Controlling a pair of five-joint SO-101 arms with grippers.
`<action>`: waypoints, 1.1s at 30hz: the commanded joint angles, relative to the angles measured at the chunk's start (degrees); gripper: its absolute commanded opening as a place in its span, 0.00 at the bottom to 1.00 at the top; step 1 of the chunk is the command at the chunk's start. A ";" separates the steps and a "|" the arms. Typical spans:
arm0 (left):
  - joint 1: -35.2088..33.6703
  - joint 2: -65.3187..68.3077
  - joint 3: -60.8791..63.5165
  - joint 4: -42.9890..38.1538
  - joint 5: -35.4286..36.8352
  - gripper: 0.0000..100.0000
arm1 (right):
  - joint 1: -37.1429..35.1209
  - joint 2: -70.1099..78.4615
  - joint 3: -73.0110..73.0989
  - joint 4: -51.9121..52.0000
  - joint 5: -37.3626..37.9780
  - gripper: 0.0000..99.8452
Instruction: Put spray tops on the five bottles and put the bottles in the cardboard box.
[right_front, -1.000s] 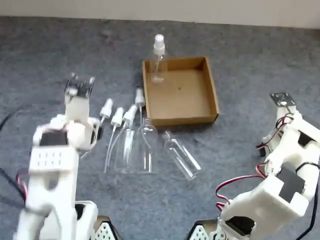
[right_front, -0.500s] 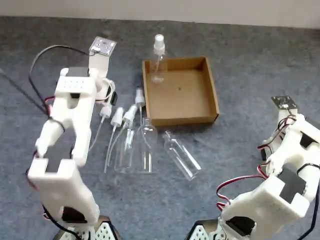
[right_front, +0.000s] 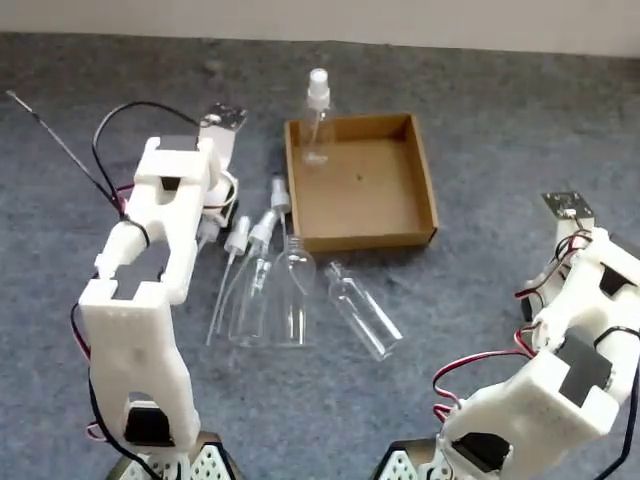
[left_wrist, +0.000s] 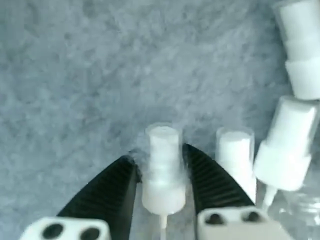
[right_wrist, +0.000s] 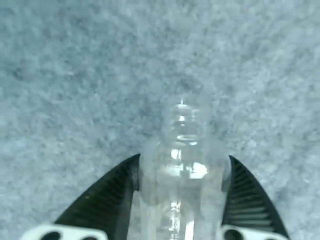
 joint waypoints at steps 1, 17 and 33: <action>-1.98 -4.97 -4.70 6.42 -0.35 0.00 | 1.01 -0.84 -2.95 0.57 -0.53 0.21; -0.75 -49.89 28.44 11.69 -0.09 0.00 | 2.15 -0.92 -3.56 8.40 -0.79 0.21; -0.13 -67.56 63.78 -10.90 3.87 0.00 | -2.86 -1.10 -3.56 8.66 -7.03 0.35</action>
